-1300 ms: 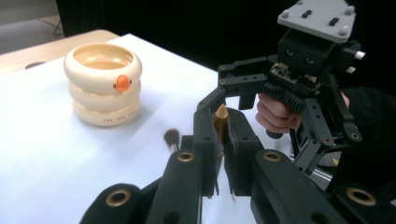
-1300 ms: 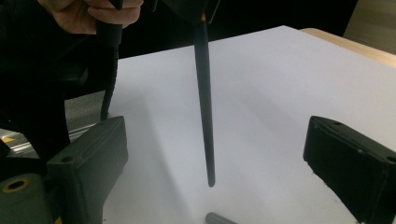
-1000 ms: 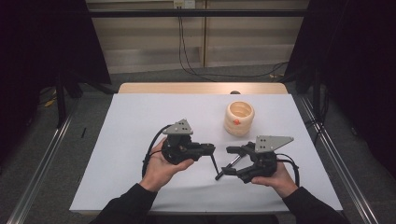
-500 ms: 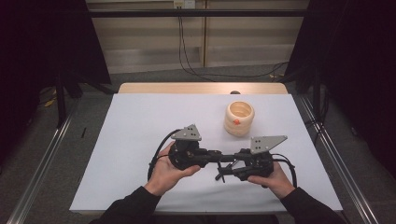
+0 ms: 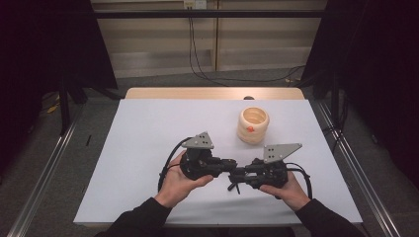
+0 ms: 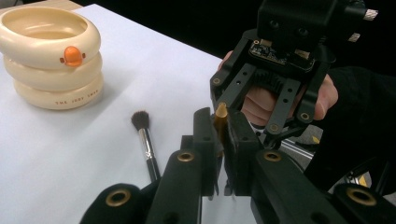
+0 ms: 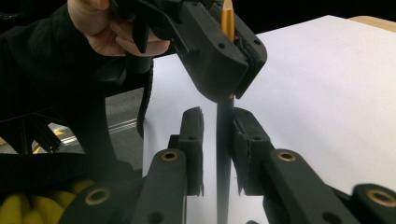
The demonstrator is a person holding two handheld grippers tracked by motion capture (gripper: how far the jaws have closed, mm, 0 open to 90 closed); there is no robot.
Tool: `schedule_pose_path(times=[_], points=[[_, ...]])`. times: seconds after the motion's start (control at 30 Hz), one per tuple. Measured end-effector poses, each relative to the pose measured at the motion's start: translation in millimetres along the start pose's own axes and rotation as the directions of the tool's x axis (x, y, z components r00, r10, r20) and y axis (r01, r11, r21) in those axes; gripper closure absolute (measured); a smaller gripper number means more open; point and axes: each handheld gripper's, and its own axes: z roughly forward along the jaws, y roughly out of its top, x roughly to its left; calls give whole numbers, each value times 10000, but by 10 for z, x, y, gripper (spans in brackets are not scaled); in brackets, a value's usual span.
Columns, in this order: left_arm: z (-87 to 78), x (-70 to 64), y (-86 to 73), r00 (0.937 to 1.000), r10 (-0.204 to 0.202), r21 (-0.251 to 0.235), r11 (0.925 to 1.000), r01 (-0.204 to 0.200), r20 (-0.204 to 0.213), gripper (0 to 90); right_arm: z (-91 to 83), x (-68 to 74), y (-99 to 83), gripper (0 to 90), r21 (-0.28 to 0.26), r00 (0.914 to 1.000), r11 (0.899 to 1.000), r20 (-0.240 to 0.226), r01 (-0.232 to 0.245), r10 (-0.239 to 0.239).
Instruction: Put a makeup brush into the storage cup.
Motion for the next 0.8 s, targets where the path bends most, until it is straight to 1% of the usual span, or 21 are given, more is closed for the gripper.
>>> schedule_pose_path(times=[0.07,0.13,0.2,0.33,0.43,0.53,0.57,0.67,0.73,0.77,0.8], points=[[9,-2,-8,9999,-92,-123,9999,92,60,845,5,-1,0,771,36,10000,10000,-23,23,-23],[8,-6,-5,10000,-35,-54,10000,35,29,845,1,-6,-1,795,16,10000,10000,-53,-35,35],[11,-4,-5,9999,-38,-146,9999,39,131,845,-1,-15,-2,829,-25,10000,10000,5,-76,76],[13,-1,-7,9999,-9,-191,9998,12,120,845,-6,-15,0,831,-42,9999,9999,-1,-113,113],[15,9,-13,9999,-10,-309,9995,14,133,844,-12,-20,2,832,-63,9999,9999,64,-122,122],[18,15,-21,9999,56,-422,9991,-49,161,843,-13,-20,4,833,-55,9999,9999,109,-124,124],[12,18,-20,9999,65,-399,9992,-60,122,842,-13,-21,5,833,-56,9999,9999,94,-107,108],[10,16,-19,9999,136,-540,9985,-131,88,839,-20,-21,12,833,-110,9998,9999,161,-102,104],[11,14,-22,9998,174,-643,9978,-169,66,830,-22,-22,16,833,-145,9998,9998,168,-118,121],[8,14,-24,9998,202,-736,9971,-202,-10,817,-23,-23,15,833,-130,9998,9998,175,-117,119],[5,21,-23,9998,194,-779,9968,-191,32,798,-24,-24,13,833,-125,9997,9998,192,-129,132]])
